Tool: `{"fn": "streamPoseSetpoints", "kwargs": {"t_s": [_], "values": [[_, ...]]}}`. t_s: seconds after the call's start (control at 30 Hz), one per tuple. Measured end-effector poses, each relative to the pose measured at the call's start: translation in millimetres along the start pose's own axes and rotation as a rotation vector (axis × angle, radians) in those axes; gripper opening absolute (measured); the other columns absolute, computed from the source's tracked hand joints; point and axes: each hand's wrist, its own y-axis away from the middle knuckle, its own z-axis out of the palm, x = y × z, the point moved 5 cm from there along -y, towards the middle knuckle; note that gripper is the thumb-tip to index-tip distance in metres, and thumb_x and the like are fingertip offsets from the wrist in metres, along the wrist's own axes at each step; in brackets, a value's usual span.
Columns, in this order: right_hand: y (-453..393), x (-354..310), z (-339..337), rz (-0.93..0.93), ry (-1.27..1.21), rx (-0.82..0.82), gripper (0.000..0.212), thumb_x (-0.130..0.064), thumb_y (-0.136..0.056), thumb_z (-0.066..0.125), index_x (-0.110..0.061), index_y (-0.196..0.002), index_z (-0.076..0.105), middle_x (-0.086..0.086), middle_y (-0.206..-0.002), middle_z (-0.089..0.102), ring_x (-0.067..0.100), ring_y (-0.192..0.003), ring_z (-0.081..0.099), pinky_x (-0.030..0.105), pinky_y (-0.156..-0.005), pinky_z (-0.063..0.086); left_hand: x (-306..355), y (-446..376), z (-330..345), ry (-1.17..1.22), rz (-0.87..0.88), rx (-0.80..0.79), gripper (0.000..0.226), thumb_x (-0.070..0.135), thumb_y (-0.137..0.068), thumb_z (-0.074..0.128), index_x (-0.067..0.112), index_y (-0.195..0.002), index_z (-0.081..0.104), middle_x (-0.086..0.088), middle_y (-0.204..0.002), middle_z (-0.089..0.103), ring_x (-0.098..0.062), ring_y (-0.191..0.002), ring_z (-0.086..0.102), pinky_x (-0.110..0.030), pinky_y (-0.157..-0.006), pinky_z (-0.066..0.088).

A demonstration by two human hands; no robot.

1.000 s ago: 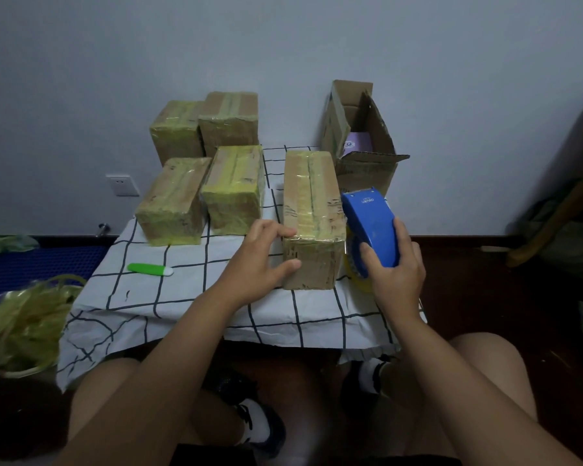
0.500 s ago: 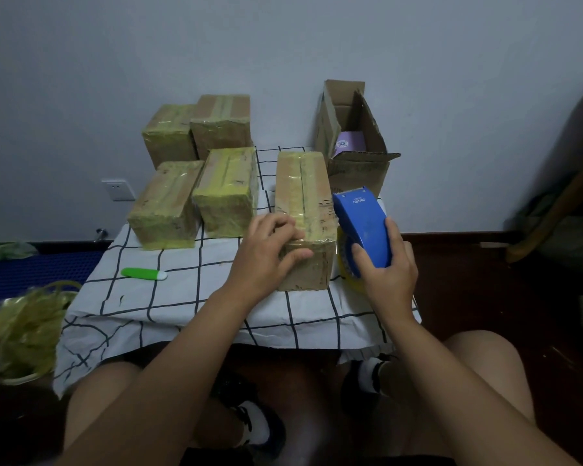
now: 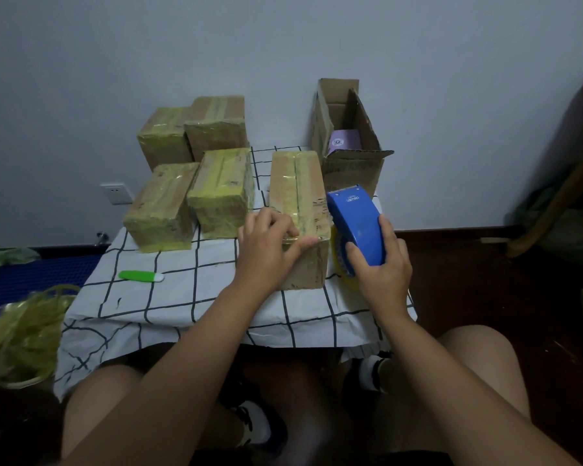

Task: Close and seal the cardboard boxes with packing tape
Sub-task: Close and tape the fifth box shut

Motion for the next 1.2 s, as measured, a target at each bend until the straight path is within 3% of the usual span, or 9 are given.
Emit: {"fn": "streamPoseSetpoints", "kwargs": {"t_s": [0.43, 0.53, 0.67, 0.73, 0.83, 0.9, 1.07, 1.2], "values": [[2, 1, -1, -0.020, -0.014, -0.003, 0.077, -0.032, -0.087, 0.075, -0.030, -0.152, 0.035, -0.003, -0.106, 0.044, 0.018, -0.097, 0.052, 0.034, -0.081, 0.049, -3, 14, 8, -0.075, 0.169, 0.081, 0.042, 0.052, -0.085, 0.061, 0.011, -0.093, 0.062, -0.004, -0.102, 0.055, -0.024, -0.098, 0.045, -0.039, -0.083, 0.046], [2, 2, -1, -0.012, -0.012, -0.001, 0.076, -0.032, -0.087, 0.075, -0.030, -0.152, 0.035, -0.003, -0.106, 0.043, 0.016, -0.096, 0.051, 0.032, -0.080, 0.046, 1, 14, 3, -0.150, 0.133, 0.019, 0.044, 0.056, -0.077, 0.059, 0.017, -0.096, 0.057, 0.000, -0.105, 0.053, -0.023, -0.100, 0.045, -0.042, -0.085, 0.044], [2, 1, -1, -0.015, -0.002, 0.001, 0.077, -0.033, -0.086, 0.075, -0.029, -0.152, 0.036, -0.003, -0.105, 0.043, 0.015, -0.095, 0.049, 0.029, -0.079, 0.042, 18, 8, -6, -0.271, 0.080, -0.013, 0.057, 0.067, -0.077, 0.046, 0.020, -0.107, 0.056, 0.002, -0.106, 0.052, -0.020, -0.103, 0.044, -0.039, -0.092, 0.028], [1, 2, -1, -0.007, -0.004, -0.002, 0.077, -0.033, -0.086, 0.075, -0.029, -0.152, 0.036, -0.003, -0.105, 0.043, 0.014, -0.095, 0.049, 0.028, -0.079, 0.041, 30, 1, -7, -0.274, 0.151, 0.030, 0.053, 0.063, -0.082, 0.048, 0.021, -0.112, 0.060, 0.001, -0.109, 0.056, -0.020, -0.106, 0.046, -0.040, -0.094, 0.029], [1, 2, -1, -0.010, 0.002, -0.001, 0.078, -0.034, -0.086, 0.075, -0.030, -0.152, 0.035, -0.003, -0.106, 0.043, 0.015, -0.095, 0.049, 0.028, -0.080, 0.041, 40, -3, 8, -0.178, 0.368, -0.009, 0.030, 0.045, -0.091, 0.056, 0.017, -0.098, 0.065, -0.001, -0.099, 0.061, -0.023, -0.092, 0.056, -0.038, -0.079, 0.044], [1, 3, -1, -0.008, 0.004, -0.004, 0.078, -0.035, -0.086, 0.075, -0.030, -0.153, 0.034, -0.003, -0.106, 0.043, 0.014, -0.095, 0.049, 0.027, -0.080, 0.040, 37, -2, 15, -0.197, 0.434, 0.004, 0.023, 0.037, -0.094, 0.059, 0.015, -0.088, 0.063, -0.001, -0.087, 0.059, -0.023, -0.077, 0.055, -0.033, -0.066, 0.041], [1, 3, -1, -0.007, 0.006, -0.007, 0.079, -0.035, -0.085, 0.075, -0.030, -0.153, 0.034, -0.002, -0.107, 0.043, 0.013, -0.093, 0.048, 0.023, -0.075, 0.038, 33, 1, 16, -0.230, 0.449, 0.043, 0.029, 0.043, -0.091, 0.060, 0.014, -0.087, 0.063, -0.001, -0.082, 0.057, -0.020, -0.072, 0.052, -0.031, -0.063, 0.038], [1, 3, -1, 0.010, 0.009, -0.011, 0.079, -0.036, -0.085, 0.074, -0.031, -0.153, 0.033, -0.002, -0.108, 0.044, 0.013, -0.094, 0.048, 0.025, -0.076, 0.039, 42, 4, 18, -0.329, 0.443, 0.061, 0.017, 0.027, -0.084, 0.068, 0.015, -0.084, 0.057, -0.001, -0.079, 0.053, -0.021, -0.071, 0.049, -0.030, -0.064, 0.032]]}}
